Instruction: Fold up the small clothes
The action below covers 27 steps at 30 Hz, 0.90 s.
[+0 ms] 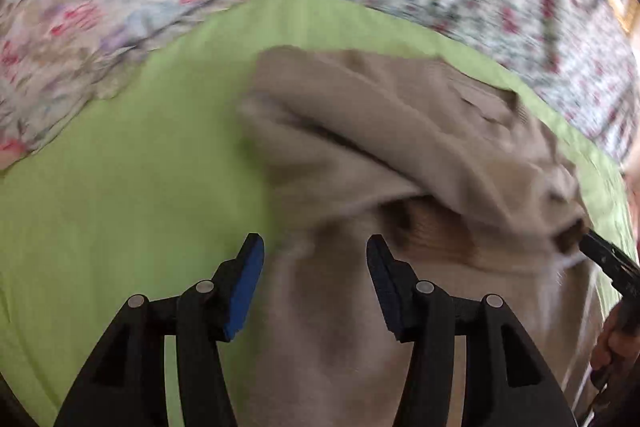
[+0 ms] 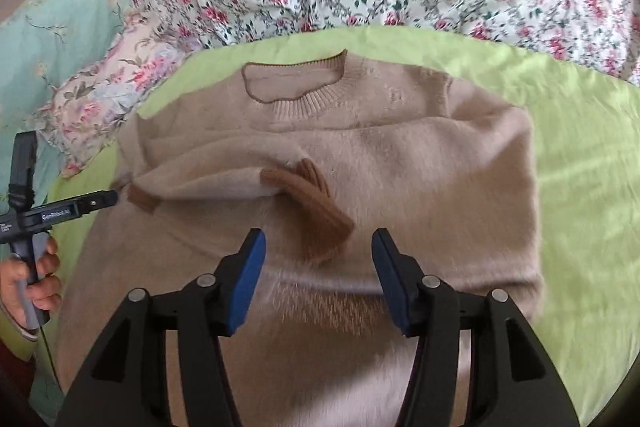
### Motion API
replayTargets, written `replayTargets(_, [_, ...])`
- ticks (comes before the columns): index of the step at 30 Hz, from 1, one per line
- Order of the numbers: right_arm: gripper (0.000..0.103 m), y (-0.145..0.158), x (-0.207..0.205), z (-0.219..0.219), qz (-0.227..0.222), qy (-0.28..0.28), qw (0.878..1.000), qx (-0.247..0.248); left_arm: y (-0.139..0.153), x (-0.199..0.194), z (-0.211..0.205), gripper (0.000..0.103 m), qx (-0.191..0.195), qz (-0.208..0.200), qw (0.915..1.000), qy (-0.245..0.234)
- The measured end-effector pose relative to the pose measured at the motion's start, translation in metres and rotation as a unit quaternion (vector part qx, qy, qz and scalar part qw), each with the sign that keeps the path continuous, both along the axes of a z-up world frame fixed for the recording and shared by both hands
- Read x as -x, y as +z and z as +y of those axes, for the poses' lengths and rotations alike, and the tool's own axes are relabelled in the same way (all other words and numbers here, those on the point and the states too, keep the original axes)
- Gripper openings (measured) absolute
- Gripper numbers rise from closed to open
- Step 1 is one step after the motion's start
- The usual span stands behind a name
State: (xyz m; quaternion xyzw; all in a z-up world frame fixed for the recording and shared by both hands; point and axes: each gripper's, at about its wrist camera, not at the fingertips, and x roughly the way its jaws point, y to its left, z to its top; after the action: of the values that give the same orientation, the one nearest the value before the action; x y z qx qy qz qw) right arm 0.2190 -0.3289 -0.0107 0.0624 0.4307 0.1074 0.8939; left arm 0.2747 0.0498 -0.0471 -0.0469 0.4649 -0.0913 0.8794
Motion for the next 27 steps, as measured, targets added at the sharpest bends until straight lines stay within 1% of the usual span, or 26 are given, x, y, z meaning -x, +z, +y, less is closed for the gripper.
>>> replayTargets(1, [0.051, -0.002, -0.005, 0.0, 0.001, 0.001, 1.0, -0.002, -0.002, -0.005, 0.005, 0.054, -0.004, 0.001, 1.0, 0.007])
replayTargets(2, [0.031, -0.004, -0.011, 0.001, 0.002, 0.005, 1.0, -0.005, -0.004, -0.008, 0.007, 0.054, -0.005, 0.002, 0.9999, 0.01])
replayTargets(3, [0.02, -0.005, -0.016, 0.002, 0.007, 0.01, 1.0, -0.006, -0.006, -0.011, 0.009, 0.054, -0.004, 0.004, 0.9999, 0.01])
replayTargets(4, [0.012, -0.003, -0.017, 0.004, 0.011, 0.012, 1.0, -0.007, -0.007, -0.013, 0.01, 0.054, -0.003, 0.004, 0.9999, 0.01])
replayTargets(5, [0.011, 0.002, -0.017, 0.002, 0.011, 0.013, 1.0, -0.014, -0.008, -0.013, 0.009, 0.054, -0.006, 0.001, 0.9999, 0.01])
replayTargets(7, [0.01, 0.019, -0.006, -0.005, 0.002, 0.023, 0.997, -0.068, -0.01, -0.014, 0.004, 0.054, -0.019, -0.006, 0.9998, 0.01])
replayTargets(8, [0.01, 0.032, 0.0, -0.014, -0.001, 0.03, 0.991, -0.129, -0.011, -0.016, 0.002, 0.054, -0.023, -0.007, 0.9997, 0.009])
replayTargets(10, [0.009, 0.055, 0.009, -0.037, -0.012, 0.025, 0.976, -0.214, -0.012, -0.017, 0.0, 0.054, -0.029, -0.009, 0.9995, 0.008])
replayTargets(12, [0.009, 0.072, 0.008, -0.06, -0.017, -0.001, 0.973, -0.231, -0.012, -0.021, -0.007, 0.054, -0.033, -0.009, 0.9994, 0.007])
replayTargets(13, [0.009, 0.075, 0.005, -0.067, -0.016, -0.011, 0.972, -0.234, -0.011, -0.022, -0.007, 0.054, -0.034, -0.011, 0.9994, 0.005])
replayTargets(15, [0.007, 0.068, -0.013, -0.091, 0.013, -0.058, 0.973, -0.223, -0.01, -0.022, -0.007, 0.055, -0.035, -0.012, 0.9993, 0.003])
replayTargets(18, [0.007, 0.041, -0.035, -0.112, 0.051, -0.119, 0.972, -0.194, -0.012, -0.024, -0.008, 0.058, -0.035, -0.006, 0.9994, -0.002])
replayTargets(19, [0.007, 0.026, -0.044, -0.116, 0.066, -0.14, 0.971, -0.181, -0.013, -0.022, -0.008, 0.058, -0.037, -0.006, 0.9993, -0.003])
replayTargets(21, [0.007, 0.004, -0.048, -0.118, 0.076, -0.154, 0.969, -0.177, -0.014, -0.021, -0.009, 0.058, -0.043, -0.006, 0.999, -0.006])
replayTargets(24, [0.01, -0.013, -0.046, -0.115, 0.084, -0.163, 0.97, -0.161, -0.015, -0.019, -0.007, 0.059, -0.046, -0.004, 0.9989, -0.008])
replayTargets(25, [0.015, -0.018, -0.041, -0.113, 0.087, -0.165, 0.969, -0.163, -0.016, -0.018, -0.005, 0.06, -0.044, -0.004, 0.999, -0.007])
replayTargets(26, [0.029, -0.023, -0.036, -0.111, 0.085, -0.164, 0.968, -0.172, -0.016, -0.018, -0.004, 0.06, -0.042, -0.003, 0.9991, -0.006])
replayTargets(27, [0.038, -0.025, -0.033, -0.11, 0.082, -0.162, 0.968, -0.174, -0.016, -0.018, -0.004, 0.06, -0.04, -0.002, 0.9992, -0.005])
